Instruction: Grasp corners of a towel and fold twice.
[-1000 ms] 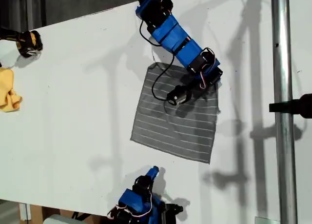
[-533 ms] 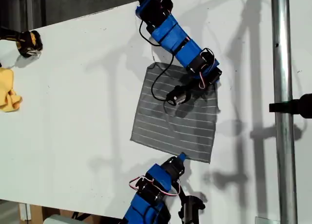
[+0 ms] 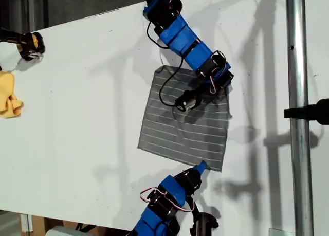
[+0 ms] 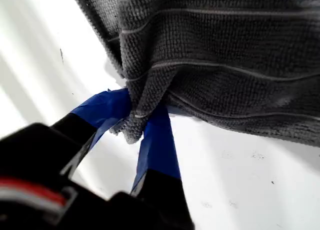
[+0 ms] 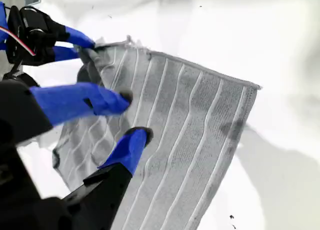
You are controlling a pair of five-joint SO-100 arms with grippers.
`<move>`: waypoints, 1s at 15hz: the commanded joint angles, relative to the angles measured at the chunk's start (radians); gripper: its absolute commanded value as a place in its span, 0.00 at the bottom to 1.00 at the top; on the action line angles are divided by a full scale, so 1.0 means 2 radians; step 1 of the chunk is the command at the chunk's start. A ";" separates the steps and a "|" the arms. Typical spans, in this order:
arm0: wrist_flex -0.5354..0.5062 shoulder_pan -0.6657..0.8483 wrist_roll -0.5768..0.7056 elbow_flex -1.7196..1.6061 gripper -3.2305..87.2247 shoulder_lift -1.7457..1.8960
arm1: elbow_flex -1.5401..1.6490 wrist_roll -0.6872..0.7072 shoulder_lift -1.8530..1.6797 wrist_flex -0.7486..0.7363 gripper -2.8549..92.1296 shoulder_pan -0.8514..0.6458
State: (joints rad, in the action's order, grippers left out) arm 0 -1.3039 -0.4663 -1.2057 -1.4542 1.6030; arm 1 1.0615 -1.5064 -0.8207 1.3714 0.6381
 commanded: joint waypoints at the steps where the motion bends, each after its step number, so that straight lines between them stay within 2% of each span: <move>1: -0.012 -0.009 -0.002 0.017 0.36 0.005 | 0.007 0.002 -0.010 0.012 0.03 -0.007; 5: -0.035 -0.025 0.018 0.026 0.44 -0.016 | 0.007 0.001 -0.012 0.012 0.03 -0.007; 7: -0.050 -0.030 0.013 0.035 0.45 -0.067 | 0.007 0.000 -0.012 0.009 0.03 -0.005; 12: -0.003 -0.023 -0.002 0.035 0.43 -0.189 | 0.007 0.000 -0.011 0.008 0.03 -0.003; 15: 0.008 -0.023 -0.015 0.048 0.43 -0.239 | 0.007 -0.004 -0.012 0.008 0.03 0.000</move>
State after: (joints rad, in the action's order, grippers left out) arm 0 -1.3023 -0.5185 -1.2241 -1.4005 1.1244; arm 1 1.0615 -1.5064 -0.8207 1.3714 0.6381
